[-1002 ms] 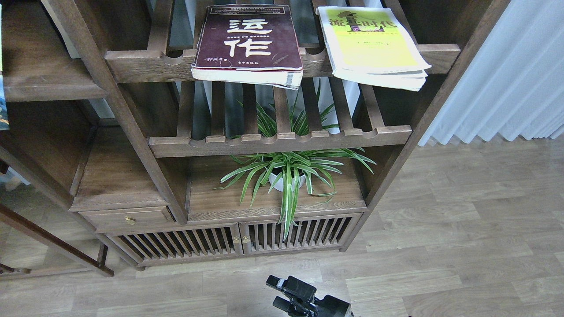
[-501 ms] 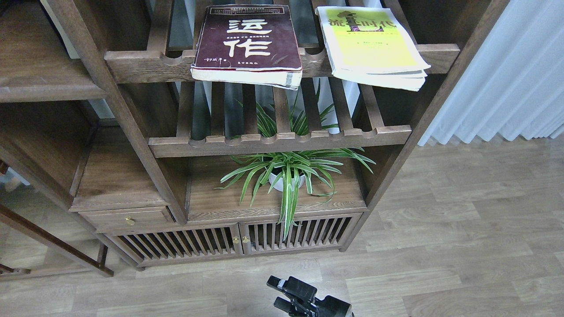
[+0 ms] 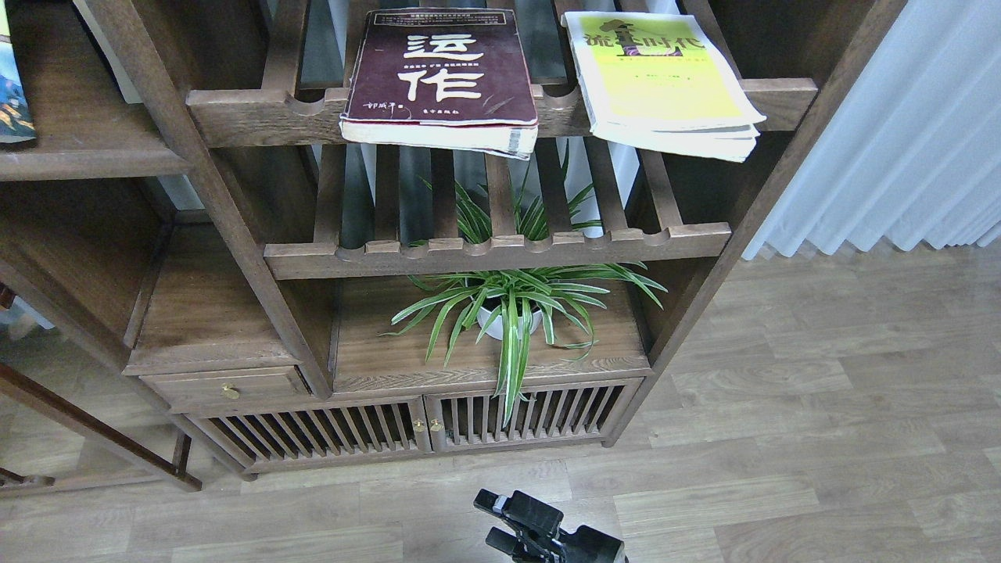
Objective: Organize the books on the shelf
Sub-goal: 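Set the paperback on the upper side shelf and open the left gripper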
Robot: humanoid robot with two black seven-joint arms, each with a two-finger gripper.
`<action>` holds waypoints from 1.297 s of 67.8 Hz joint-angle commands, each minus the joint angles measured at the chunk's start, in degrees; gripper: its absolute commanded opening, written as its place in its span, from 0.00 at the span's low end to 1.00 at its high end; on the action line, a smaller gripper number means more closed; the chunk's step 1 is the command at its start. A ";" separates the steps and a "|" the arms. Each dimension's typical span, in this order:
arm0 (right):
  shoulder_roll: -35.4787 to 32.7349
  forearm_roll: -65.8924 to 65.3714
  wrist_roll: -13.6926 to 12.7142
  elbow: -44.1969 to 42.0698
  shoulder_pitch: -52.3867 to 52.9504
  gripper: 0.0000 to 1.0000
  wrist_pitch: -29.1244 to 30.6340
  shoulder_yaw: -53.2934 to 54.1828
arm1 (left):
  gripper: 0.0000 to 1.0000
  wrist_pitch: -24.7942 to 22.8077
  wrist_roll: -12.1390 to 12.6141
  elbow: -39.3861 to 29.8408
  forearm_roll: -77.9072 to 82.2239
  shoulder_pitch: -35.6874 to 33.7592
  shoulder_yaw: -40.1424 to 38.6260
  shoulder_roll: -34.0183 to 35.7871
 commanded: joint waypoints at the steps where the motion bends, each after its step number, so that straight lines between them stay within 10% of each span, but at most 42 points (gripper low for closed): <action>1: 0.00 0.00 -0.01 -0.06 -0.02 0.99 0.00 -0.01 | 0.01 0.00 1.20 4.49 0.09 -2.99 0.09 -2.41; 34: 0.00 0.00 -0.01 0.03 -0.11 0.99 0.00 -0.01 | 0.07 0.00 6.65 16.01 0.09 -8.70 0.01 -13.40; 62: 0.00 0.00 -0.01 -0.06 -0.11 0.99 0.00 -0.28 | 0.98 0.00 7.09 15.57 4.13 -9.93 -0.61 -13.67; 88: 0.00 0.00 -0.01 -0.32 -0.02 0.99 0.00 -0.36 | 1.00 0.00 7.27 5.03 4.75 -9.67 -0.08 -7.43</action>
